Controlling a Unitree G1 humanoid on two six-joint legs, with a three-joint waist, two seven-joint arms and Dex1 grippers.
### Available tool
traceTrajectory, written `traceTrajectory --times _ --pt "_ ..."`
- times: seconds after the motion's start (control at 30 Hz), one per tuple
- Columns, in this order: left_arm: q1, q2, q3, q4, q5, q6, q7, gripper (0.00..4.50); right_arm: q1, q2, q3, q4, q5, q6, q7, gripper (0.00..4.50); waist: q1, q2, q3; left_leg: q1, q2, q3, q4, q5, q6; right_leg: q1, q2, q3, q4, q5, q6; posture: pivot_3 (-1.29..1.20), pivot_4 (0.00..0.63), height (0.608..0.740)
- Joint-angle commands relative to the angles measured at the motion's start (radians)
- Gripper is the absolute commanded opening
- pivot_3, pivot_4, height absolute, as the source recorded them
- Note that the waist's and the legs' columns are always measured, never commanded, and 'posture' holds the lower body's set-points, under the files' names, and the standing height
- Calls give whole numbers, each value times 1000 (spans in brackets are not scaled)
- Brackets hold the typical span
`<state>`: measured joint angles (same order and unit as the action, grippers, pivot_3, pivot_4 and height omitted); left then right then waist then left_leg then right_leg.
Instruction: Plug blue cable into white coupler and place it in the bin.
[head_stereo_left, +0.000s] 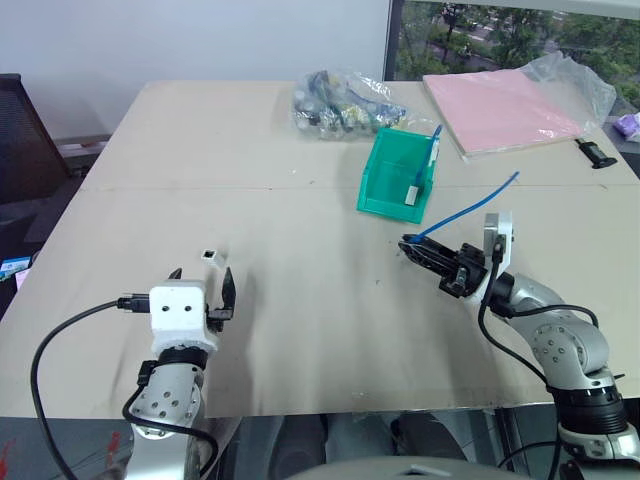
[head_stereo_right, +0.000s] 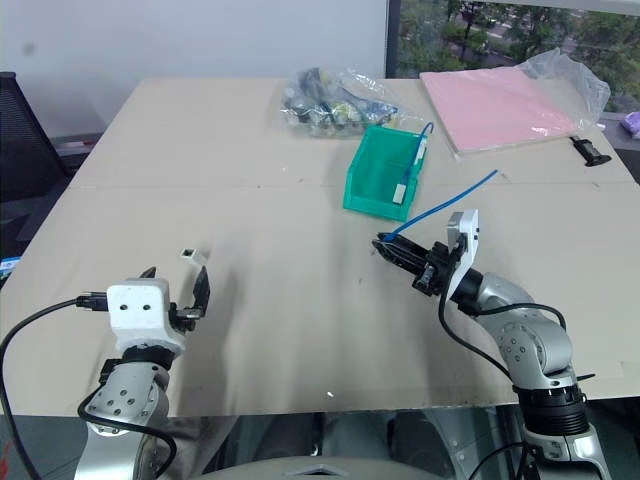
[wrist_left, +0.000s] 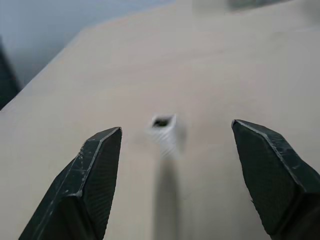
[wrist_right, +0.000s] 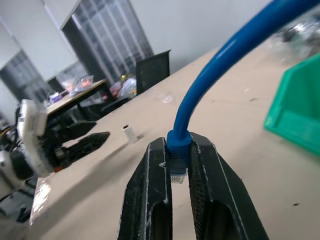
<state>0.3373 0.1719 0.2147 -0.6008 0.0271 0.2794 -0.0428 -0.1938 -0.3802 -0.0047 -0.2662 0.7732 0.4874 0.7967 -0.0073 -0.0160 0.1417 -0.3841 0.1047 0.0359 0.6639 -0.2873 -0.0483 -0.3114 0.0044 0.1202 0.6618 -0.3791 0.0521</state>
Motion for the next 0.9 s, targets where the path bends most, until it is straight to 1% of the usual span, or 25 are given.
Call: traceTrajectory --times 0.03,0.23,0.43,0.53,0.57,0.6,0.63,0.7,0.73,0.77,0.8,0.87,0.9 --pt "-43 32 55 85 -34 -31 -28 3579 -11 5 -13 -20 -6 -25 12 0 -3 0 0 0 0 0 0 0 0 0 0 0 0 0 0 0 150 740" --pt "-149 149 74 324 -79 -116 -156 3579 -8 25 -25 -24 -17 -33 -8 0 -6 0 0 0 0 0 -1 0 0 -2 0 0 1 0 0 0 150 740" --pt "-264 216 41 556 -100 -208 -258 3579 11 48 -24 -34 -29 -43 -21 0 -2 0 0 1 0 1 -2 0 0 -3 -1 0 2 0 0 0 150 740" --pt "-314 234 35 652 -125 -271 -315 3579 20 53 -24 -42 -33 -46 -29 0 1 1 0 1 0 1 -3 0 0 -3 -1 -1 2 0 0 0 150 740" --pt "-322 235 35 673 -131 -285 -327 3066 23 54 -24 -43 -35 -47 -30 0 1 2 -1 2 -1 2 -3 0 0 -3 -1 -1 3 0 0 0 150 740" --pt "-327 238 33 688 -136 -297 -338 3007 25 55 -24 -44 -37 -48 -31 0 0 3 -1 2 -1 2 -3 0 0 -3 -1 -1 3 0 0 0 150 740" --pt "-330 237 29 697 -144 -302 -352 2487 28 55 -25 -46 -39 -50 -33 0 0 3 -1 2 -1 2 -3 0 0 -2 -1 -1 3 0 0 0 150 740" --pt "-333 234 20 706 -152 -305 -369 1728 32 54 -29 -50 -41 -53 -37 0 0 5 -2 3 -1 2 -3 0 0 -1 -1 -1 4 0 0 0 150 740" --pt "-335 232 18 709 -155 -305 -375 1210 33 54 -30 -52 -42 -54 -39 0 0 5 -2 3 -1 2 -3 0 0 -1 -1 -1 4 0 0 0 150 740" --pt "-340 232 10 707 -159 -303 -386 793 35 53 -31 -56 -41 -54 -42 0 1 6 -3 3 -1 2 -3 0 0 -1 -1 -1 4 0 0 0 150 740" --pt "-346 232 3 702 -166 -300 -399 580 36 53 -32 -59 -41 -54 -44 0 2 6 -3 3 -1 2 -3 0 0 -1 -2 -1 4 0 0 0 150 740" --pt "-365 227 -19 679 -202 -272 -449 611 35 48 -32 -67 -44 -55 -44 0 6 6 -3 3 -1 2 -3 0 0 -1 -2 -2 4 0 0 0 150 740" --pt "-375 227 -54 631 -270 -230 -538 611 31 44 -28 -73 -50 -57 -41 0 10 6 -3 2 -1 2 -3 0 0 -1 -3 -2 4 0 0 0 150 740"
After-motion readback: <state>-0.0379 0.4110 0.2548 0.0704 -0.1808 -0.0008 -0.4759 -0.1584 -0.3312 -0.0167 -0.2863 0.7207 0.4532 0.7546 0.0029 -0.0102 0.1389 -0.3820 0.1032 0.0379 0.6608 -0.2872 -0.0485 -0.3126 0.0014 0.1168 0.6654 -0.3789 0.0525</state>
